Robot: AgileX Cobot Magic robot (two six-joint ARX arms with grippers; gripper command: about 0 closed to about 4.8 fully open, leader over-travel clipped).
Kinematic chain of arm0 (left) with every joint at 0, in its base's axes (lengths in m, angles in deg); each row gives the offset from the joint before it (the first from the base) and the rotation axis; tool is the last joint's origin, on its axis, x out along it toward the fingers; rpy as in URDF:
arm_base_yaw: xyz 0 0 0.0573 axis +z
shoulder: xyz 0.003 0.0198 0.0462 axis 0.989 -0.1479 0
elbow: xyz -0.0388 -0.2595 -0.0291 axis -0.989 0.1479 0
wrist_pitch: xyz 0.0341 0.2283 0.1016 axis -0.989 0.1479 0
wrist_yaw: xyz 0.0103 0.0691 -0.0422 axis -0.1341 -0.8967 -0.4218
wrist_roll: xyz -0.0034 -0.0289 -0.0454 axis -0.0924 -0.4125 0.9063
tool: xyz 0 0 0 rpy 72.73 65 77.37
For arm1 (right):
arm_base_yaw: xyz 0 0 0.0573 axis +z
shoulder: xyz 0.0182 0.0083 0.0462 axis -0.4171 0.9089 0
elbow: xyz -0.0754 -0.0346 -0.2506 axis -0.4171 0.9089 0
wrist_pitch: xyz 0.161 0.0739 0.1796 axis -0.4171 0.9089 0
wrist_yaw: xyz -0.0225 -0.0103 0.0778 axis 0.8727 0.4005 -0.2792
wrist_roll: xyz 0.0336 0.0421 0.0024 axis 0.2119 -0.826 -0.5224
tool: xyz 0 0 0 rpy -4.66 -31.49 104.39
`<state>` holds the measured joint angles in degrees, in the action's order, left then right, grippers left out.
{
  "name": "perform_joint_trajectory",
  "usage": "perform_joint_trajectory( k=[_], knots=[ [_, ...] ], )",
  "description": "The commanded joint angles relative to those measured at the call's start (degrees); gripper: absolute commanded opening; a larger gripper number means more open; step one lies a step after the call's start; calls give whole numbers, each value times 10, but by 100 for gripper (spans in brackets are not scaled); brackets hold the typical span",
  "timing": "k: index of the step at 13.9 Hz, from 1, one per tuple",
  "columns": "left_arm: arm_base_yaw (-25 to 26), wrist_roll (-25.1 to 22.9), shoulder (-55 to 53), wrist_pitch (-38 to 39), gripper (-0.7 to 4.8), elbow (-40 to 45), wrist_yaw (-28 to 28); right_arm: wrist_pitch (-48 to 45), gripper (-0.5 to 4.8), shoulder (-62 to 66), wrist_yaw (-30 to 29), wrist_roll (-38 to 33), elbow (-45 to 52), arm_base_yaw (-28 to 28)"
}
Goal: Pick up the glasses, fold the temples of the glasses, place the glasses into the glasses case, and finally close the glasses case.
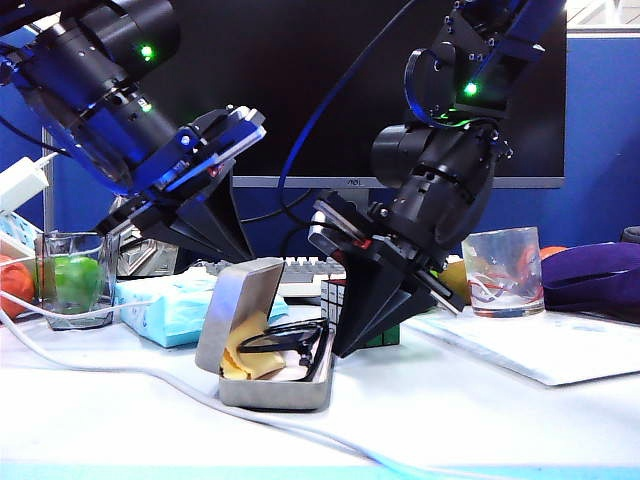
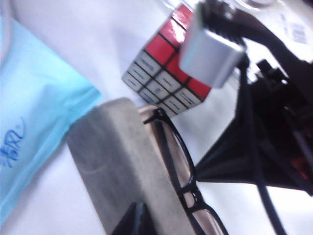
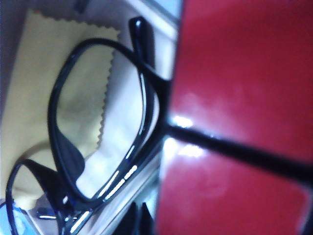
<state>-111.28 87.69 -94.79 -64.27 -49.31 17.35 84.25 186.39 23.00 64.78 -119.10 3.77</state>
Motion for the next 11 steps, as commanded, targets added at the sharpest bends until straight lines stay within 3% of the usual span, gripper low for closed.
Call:
perform_joint_trajectory(
  k=[1, 11],
  knots=[
    [0, -3, 0, -2, -4, -1, 39, -6, -5, -4, -6, 0, -3, 1],
    [-1, -2, -39, -34, -4, -1, 73, -7, -6, -4, -6, 0, -3, 1]
  ],
)
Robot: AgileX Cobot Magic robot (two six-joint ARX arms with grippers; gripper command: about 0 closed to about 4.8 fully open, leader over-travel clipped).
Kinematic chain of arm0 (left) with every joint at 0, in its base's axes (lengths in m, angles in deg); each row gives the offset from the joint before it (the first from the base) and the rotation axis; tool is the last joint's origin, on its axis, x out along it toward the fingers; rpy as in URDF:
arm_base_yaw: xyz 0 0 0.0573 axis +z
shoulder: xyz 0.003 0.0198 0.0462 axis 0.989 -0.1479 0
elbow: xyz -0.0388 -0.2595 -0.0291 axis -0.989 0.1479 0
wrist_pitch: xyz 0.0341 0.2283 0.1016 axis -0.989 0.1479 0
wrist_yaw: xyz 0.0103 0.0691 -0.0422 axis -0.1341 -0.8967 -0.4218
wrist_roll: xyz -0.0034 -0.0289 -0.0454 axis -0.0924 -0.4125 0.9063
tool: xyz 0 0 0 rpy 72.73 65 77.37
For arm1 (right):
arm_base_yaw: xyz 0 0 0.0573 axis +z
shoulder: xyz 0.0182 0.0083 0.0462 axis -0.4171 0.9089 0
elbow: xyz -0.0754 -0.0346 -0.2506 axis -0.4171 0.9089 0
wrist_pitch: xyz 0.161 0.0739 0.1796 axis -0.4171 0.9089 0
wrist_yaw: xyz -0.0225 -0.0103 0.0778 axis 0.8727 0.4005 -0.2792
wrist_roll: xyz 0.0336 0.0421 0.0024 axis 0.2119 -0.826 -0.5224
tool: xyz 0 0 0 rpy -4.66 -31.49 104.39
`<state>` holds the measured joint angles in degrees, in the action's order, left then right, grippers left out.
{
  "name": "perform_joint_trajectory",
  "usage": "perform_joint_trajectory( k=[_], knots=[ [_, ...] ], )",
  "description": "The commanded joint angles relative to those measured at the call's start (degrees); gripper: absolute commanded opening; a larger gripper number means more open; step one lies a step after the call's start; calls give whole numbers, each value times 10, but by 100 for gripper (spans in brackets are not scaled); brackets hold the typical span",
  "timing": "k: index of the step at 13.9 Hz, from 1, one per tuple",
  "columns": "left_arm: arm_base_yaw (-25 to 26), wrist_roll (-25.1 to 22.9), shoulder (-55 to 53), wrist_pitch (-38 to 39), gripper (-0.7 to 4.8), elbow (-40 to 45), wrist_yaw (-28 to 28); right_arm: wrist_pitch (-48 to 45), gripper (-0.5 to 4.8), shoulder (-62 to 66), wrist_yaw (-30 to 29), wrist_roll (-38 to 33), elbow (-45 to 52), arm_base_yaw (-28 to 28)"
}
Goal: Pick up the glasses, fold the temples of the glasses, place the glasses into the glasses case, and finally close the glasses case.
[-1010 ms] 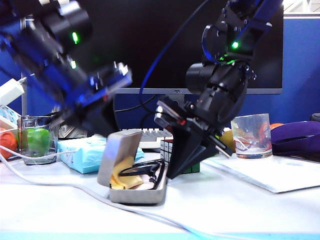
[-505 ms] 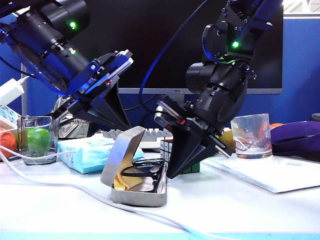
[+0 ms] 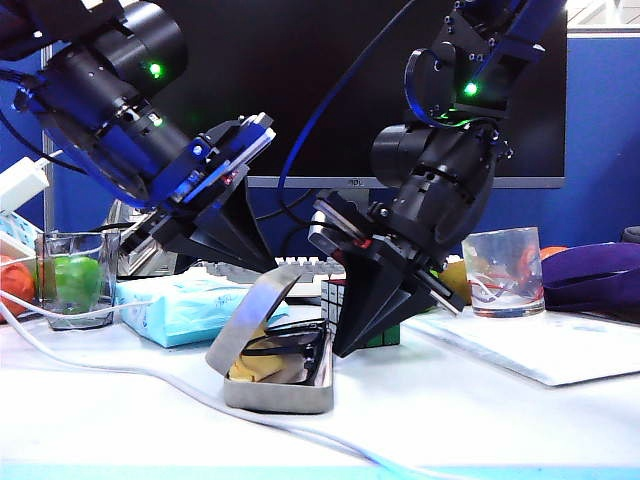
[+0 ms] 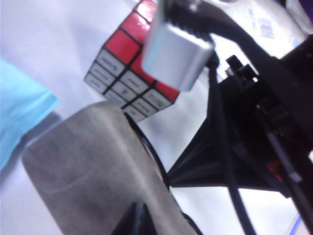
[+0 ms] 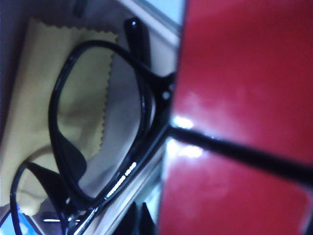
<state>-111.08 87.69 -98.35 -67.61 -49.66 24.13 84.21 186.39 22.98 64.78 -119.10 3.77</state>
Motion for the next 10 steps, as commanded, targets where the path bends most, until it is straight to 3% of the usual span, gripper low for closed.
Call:
perform_joint_trajectory(
  k=[1, 10],
  knots=[
    [-3, -3, -4, -1, -4, 2, 14, -9, -6, -4, -6, 0, -3, 1],
    [-23, -3, -30, -14, -4, 2, 39, -17, -6, -4, -17, 2, -2, 1]
  ],
)
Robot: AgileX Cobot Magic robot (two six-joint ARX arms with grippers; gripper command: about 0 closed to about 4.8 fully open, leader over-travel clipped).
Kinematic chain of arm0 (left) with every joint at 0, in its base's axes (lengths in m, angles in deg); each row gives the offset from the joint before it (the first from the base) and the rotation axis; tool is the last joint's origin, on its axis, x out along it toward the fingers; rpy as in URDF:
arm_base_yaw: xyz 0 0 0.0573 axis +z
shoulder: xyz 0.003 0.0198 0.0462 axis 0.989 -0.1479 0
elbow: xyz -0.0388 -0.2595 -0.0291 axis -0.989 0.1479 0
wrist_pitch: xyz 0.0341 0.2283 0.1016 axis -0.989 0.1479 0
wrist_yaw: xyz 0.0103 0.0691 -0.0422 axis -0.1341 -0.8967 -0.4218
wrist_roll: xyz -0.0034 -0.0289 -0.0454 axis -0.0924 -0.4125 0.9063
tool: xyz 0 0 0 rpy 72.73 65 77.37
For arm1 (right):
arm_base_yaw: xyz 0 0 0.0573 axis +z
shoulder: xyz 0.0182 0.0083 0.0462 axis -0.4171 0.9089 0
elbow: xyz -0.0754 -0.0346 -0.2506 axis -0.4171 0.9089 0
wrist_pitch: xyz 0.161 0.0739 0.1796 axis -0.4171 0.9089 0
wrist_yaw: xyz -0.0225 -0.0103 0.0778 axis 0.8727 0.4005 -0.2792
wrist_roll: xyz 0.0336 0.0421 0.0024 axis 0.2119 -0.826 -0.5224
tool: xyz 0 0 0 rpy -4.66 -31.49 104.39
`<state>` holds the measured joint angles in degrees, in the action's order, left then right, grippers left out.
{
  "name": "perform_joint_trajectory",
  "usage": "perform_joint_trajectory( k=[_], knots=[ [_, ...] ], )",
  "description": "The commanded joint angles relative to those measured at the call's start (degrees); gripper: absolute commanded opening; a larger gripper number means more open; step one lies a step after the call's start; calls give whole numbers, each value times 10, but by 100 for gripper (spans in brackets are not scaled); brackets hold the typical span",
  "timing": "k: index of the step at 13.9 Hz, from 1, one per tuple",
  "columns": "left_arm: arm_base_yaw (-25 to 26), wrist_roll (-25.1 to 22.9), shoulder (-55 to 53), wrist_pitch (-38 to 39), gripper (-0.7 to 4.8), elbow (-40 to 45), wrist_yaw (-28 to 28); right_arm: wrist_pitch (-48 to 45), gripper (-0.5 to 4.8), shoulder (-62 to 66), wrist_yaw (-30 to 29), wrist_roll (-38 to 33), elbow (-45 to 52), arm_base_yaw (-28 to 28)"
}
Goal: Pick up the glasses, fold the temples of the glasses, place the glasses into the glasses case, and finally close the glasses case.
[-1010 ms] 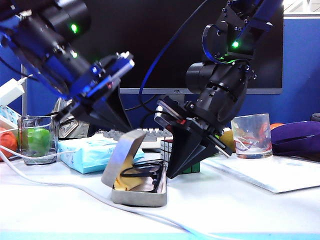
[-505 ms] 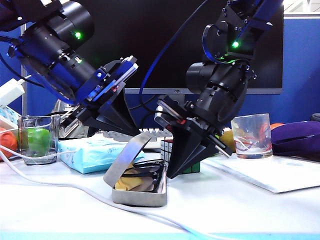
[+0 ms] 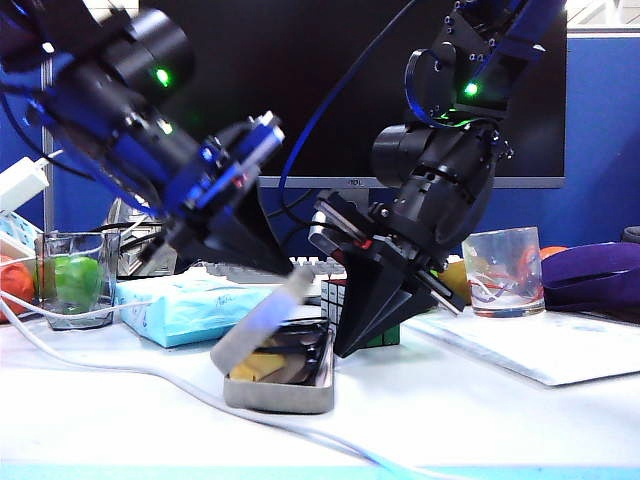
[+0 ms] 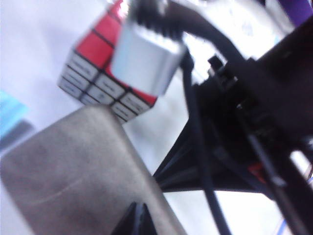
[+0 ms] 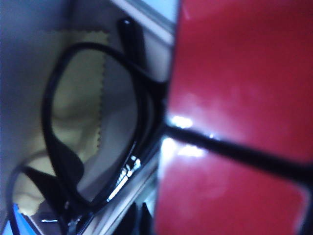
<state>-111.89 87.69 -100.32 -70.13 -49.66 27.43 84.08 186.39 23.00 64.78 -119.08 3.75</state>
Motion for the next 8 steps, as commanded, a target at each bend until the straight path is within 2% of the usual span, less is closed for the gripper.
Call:
perform_joint_trajectory(
  k=[1, 8],
  knots=[
    [-19, -3, -15, 9, -4, 2, 5, -15, -6, -4, -20, 2, -2, 1],
    [-28, -4, -18, 1, -4, 2, 1, -14, -6, -18, -12, 2, -2, 1]
  ],
)
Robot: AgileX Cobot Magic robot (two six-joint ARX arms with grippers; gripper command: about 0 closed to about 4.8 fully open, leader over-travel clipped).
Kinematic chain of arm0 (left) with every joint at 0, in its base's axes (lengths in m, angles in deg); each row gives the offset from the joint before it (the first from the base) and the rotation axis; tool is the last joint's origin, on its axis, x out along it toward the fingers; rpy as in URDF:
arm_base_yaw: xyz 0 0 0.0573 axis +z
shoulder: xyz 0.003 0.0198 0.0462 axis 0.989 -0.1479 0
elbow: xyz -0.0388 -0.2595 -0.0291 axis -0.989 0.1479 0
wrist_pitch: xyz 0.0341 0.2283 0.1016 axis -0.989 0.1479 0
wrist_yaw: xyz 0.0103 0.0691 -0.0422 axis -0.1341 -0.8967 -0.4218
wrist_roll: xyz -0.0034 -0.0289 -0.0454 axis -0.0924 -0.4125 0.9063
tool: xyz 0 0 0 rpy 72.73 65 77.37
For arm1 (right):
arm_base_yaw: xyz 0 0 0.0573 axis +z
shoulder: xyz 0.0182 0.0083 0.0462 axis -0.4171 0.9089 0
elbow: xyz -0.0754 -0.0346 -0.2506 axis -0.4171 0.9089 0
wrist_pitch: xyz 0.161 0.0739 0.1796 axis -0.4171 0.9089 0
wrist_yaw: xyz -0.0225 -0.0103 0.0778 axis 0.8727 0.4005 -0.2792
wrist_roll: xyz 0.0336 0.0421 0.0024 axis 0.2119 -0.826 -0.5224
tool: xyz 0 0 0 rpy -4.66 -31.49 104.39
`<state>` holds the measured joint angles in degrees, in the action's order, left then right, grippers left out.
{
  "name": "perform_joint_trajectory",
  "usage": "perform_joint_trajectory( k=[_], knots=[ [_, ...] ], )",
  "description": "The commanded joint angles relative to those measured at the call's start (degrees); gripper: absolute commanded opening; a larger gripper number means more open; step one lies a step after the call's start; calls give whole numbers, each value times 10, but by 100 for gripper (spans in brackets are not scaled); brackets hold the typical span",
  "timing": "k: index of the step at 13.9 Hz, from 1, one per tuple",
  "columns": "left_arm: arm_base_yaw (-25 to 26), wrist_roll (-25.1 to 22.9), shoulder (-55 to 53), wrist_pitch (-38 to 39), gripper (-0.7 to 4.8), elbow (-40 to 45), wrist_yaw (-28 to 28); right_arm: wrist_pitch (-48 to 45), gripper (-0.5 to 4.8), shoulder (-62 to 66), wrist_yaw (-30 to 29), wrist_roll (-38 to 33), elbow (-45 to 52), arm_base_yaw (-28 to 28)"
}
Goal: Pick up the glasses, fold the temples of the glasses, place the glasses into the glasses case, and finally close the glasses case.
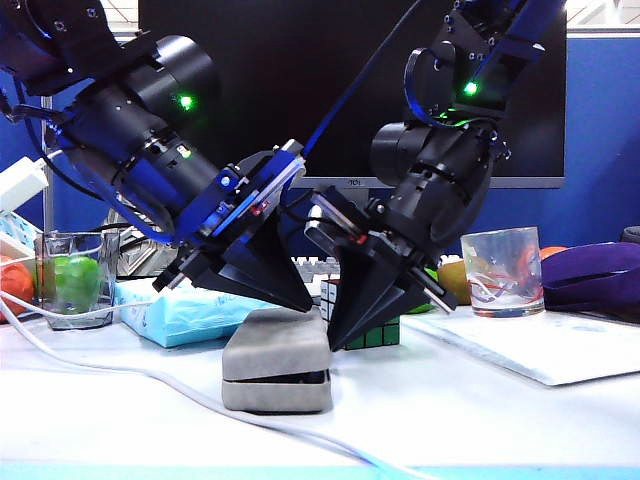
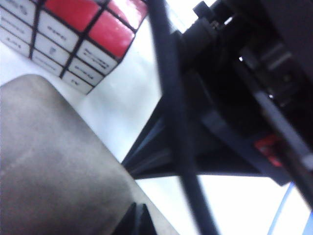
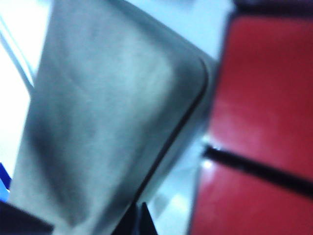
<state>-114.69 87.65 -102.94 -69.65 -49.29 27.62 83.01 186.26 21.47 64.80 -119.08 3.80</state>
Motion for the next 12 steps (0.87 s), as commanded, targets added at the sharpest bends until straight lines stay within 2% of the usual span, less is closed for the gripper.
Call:
perform_joint_trajectory(
  k=[1, 4, 7, 10, 12],
  knots=[
    [0, -2, 24, -4, -4, -2, -23, -4, -5, -38, 45, 2, -2, 0],
    [4, -2, 82, -4, -4, -2, -87, -7, -5, -97, 108, 2, -2, -1],
    [4, -2, 131, 8, -4, -2, -126, -1, -6, -145, 100, 2, -2, 0],
    [4, -3, 200, 16, -4, -2, -198, -22, -6, -214, 104, 2, -2, 0],
    [4, -3, 242, 16, -4, -2, -204, -34, -5, -263, 137, 2, -2, 0]
  ],
)
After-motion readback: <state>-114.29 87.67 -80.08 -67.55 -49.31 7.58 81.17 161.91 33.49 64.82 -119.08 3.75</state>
